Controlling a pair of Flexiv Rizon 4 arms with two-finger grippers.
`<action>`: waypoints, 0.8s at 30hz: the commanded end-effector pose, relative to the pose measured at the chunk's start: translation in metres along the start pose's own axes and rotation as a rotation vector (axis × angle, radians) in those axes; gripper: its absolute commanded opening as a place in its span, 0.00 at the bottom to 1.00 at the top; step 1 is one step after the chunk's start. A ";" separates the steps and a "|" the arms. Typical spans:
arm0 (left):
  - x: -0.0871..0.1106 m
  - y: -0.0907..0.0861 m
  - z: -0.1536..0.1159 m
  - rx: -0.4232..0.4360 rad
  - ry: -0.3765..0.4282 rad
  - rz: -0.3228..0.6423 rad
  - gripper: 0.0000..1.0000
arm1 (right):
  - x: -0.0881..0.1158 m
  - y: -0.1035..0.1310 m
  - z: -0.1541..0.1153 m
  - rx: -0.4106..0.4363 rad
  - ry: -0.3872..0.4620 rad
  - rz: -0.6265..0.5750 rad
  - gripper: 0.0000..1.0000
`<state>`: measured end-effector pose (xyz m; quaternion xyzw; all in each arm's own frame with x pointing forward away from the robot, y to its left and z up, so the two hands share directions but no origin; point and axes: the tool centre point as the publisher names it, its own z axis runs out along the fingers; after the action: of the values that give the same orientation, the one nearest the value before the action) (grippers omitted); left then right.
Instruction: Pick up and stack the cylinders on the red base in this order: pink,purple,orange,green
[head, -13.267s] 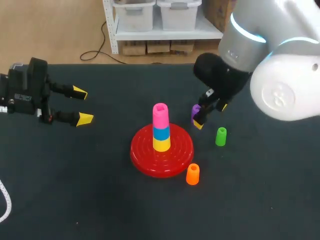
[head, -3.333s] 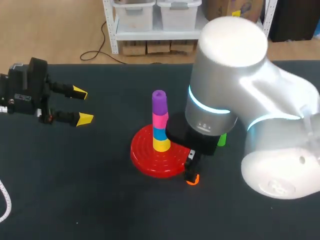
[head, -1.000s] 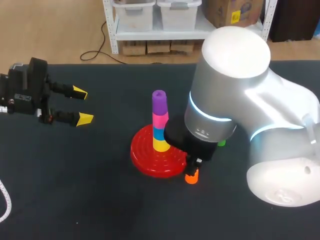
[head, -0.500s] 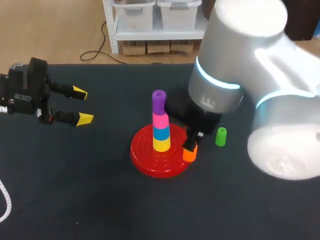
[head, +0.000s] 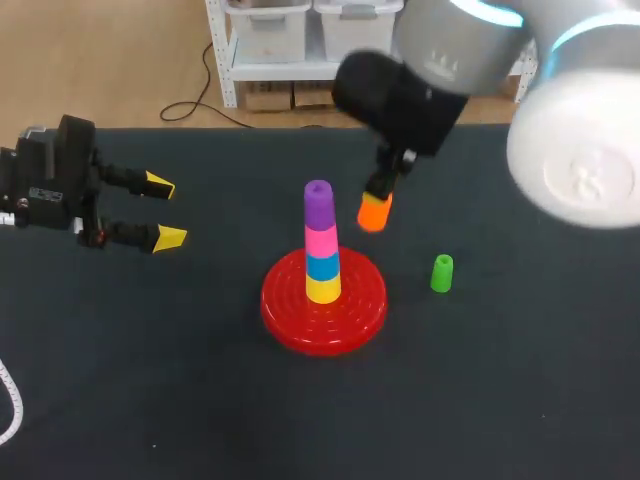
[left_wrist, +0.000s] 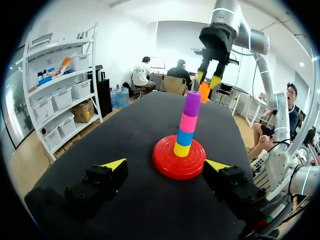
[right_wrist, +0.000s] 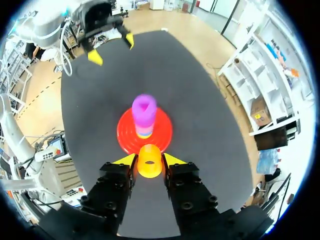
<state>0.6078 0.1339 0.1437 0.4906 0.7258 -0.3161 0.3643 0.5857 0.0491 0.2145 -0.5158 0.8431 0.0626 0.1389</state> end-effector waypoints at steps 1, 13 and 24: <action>0.001 0.000 0.000 -0.001 -0.005 0.002 1.00 | -0.011 -0.007 -0.032 0.023 -0.003 0.002 0.00; 0.001 0.000 0.000 -0.001 -0.005 0.002 1.00 | -0.056 -0.013 -0.029 0.064 0.005 -0.016 0.00; 0.001 0.000 0.000 -0.001 -0.005 0.002 1.00 | -0.091 -0.010 -0.015 0.063 0.030 -0.049 0.00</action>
<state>0.6078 0.1339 0.1437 0.4906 0.7258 -0.3161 0.3643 0.6248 0.1092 0.2559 -0.5307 0.8322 0.0292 0.1583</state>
